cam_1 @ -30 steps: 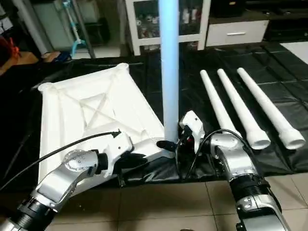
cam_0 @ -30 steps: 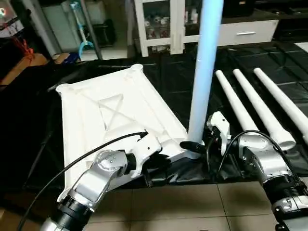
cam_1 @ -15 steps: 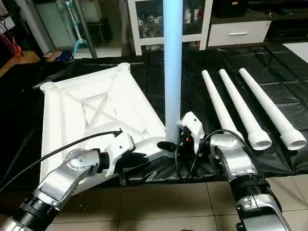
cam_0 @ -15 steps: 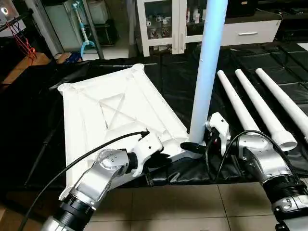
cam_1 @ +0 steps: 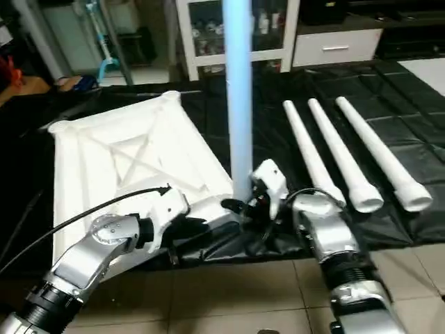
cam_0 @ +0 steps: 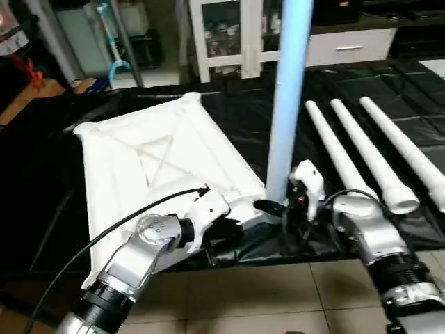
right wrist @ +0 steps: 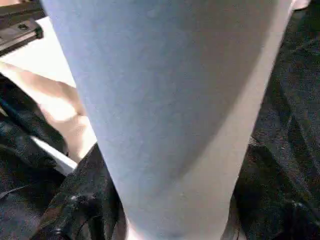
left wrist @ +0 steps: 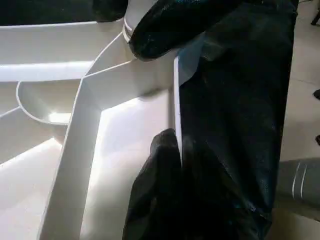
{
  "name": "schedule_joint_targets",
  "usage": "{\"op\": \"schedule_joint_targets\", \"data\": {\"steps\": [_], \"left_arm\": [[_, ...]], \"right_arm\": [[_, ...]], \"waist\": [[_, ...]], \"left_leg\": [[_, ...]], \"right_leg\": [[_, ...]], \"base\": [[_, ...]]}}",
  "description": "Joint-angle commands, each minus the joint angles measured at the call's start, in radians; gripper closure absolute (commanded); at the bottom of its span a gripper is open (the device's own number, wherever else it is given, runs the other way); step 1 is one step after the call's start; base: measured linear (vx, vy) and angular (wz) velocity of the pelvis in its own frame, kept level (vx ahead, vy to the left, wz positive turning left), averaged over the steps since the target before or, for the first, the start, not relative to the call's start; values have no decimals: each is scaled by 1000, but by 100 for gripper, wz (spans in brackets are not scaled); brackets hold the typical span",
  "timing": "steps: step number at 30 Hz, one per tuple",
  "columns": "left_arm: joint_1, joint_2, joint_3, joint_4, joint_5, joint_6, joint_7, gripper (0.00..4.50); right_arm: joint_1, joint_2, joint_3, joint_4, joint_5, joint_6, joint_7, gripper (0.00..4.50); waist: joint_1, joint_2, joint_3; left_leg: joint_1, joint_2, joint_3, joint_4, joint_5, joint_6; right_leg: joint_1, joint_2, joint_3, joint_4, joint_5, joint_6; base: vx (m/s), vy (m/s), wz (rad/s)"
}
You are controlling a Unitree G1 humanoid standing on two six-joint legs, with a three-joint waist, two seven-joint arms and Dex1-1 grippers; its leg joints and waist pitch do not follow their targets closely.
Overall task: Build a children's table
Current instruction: Rotate leg to tighten
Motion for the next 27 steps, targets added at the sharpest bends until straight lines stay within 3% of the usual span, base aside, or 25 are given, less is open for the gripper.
{"op": "schedule_joint_targets", "data": {"steps": [1, 6, 9, 10, 11, 12, 13, 17, 18, 20, 22, 24, 26, 27], "left_arm": [[-1, -11, -31, 13, 6, -5, -9, 450], [-72, -70, -14, 112, 57, 12, 108, 450], [-168, -154, 33, 243, 96, 38, 290, 450], [-191, -172, 45, 271, 103, 37, 334, 450], [-211, -188, 56, 292, 104, 34, 362, 450], [-211, -188, 56, 292, 104, 33, 362, 450], [-232, -204, 68, 310, 105, 28, 389, 450], [-261, -224, 88, 338, 99, 6, 409, 450], [-264, -225, 89, 344, 102, 1, 408, 450], [-265, -223, 92, 361, 107, -8, 410, 450], [-259, -211, 93, 366, 109, -10, 406, 450], [-255, -204, 95, 366, 108, -11, 404, 450], [-240, -182, 93, 362, 107, -23, 378, 450], [-233, -175, 90, 356, 105, -27, 362, 450]], "right_arm": [[9, 14, -18, 31, -43, 26, -113, 194], [-25, 117, -47, 53, -86, 69, -400, 194], [-67, 206, -70, 77, -92, 69, -569, 195], [-73, 229, -71, 77, -95, 65, -602, 195], [-78, 251, -67, 76, -98, 57, -625, 195], [-78, 251, -67, 76, -98, 57, -625, 195], [-85, 282, -67, 73, -99, 43, -652, 195], [-110, 332, -79, 79, -73, 7, -652, 196], [-115, 337, -81, 83, -71, 2, -656, 196], [-121, 337, -81, 86, -70, -3, -638, 196], [-120, 332, -94, 68, -37, -1, -587, 140], [-118, 322, -98, 60, -36, -8, -576, 121], [-111, 290, -103, 37, -35, -9, -533, 107], [-109, 278, -103, 28, -32, -3, -512, 93]], "waist": [[-7, -21, -35], [-36, -12, -30], [-43, -13, -30], [-44, -12, -29], [-47, -13, -31], [-50, -11, -34], [-50, -12, -35], [-51, -15, -40], [-49, -15, -40], [-45, -18, -40], [-41, -24, -40], [-39, -20, -40], [-51, -21, -37], [-56, -20, -36]], "left_leg": [[13, 42, -36, -108, -503, -3], [12, 37, -47, -118, -563, -36], [37, 29, -49, -112, -624, -48], [50, 25, -47, -109, -645, -41], [47, 25, -48, -112, -643, -36], [36, 28, -51, -121, -621, -21], [23, 35, -52, -131, -588, -12], [18, 34, -44, -127, -538, -1], [10, 34, -40, -124, -489, 17], [6, 34, -36, -123, -447, 33], [6, 33, -32, -120, -419, 46], [4, 34, -33, -117, -405, 57], [-12, 33, -39, -120, -396, 61], [-14, 34, -41, -123, -403, 58]], "right_leg": [[10, -25, 16, -104, -629, -89], [11, -23, 1, -115, -672, -54], [-5, -16, -11, -131, -687, -44], [-9, -12, -22, -143, -683, -39], [0, -12, -25, -143, -662, -39], [18, -17, -24, -138, -611, -48], [27, -24, -15, -132, -557, -70], [26, -30, -6, -128, -498, -114], [28, -33, -2, -124, -461, -136], [31, -33, 0, -121, -437, -148], [30, -34, 2, -123, -438, -153], [33, -37, 2, -121, -454, -151], [46, -35, -5, -114, -456, -139], [47, -34, -7, -114, -466, -132]], "base": [[0, 0, 0], [0, 0, 0], [-20, 8, 2], [-69, 25, 9], [-69, 25, 9], [0, 0, 0], [0, 0, 0], [0, 0, 0], [0, 0, 0], [0, 0, 0], [0, 0, 0], [0, 0, 0], [0, 0, 0], [0, 0, 0]]}}
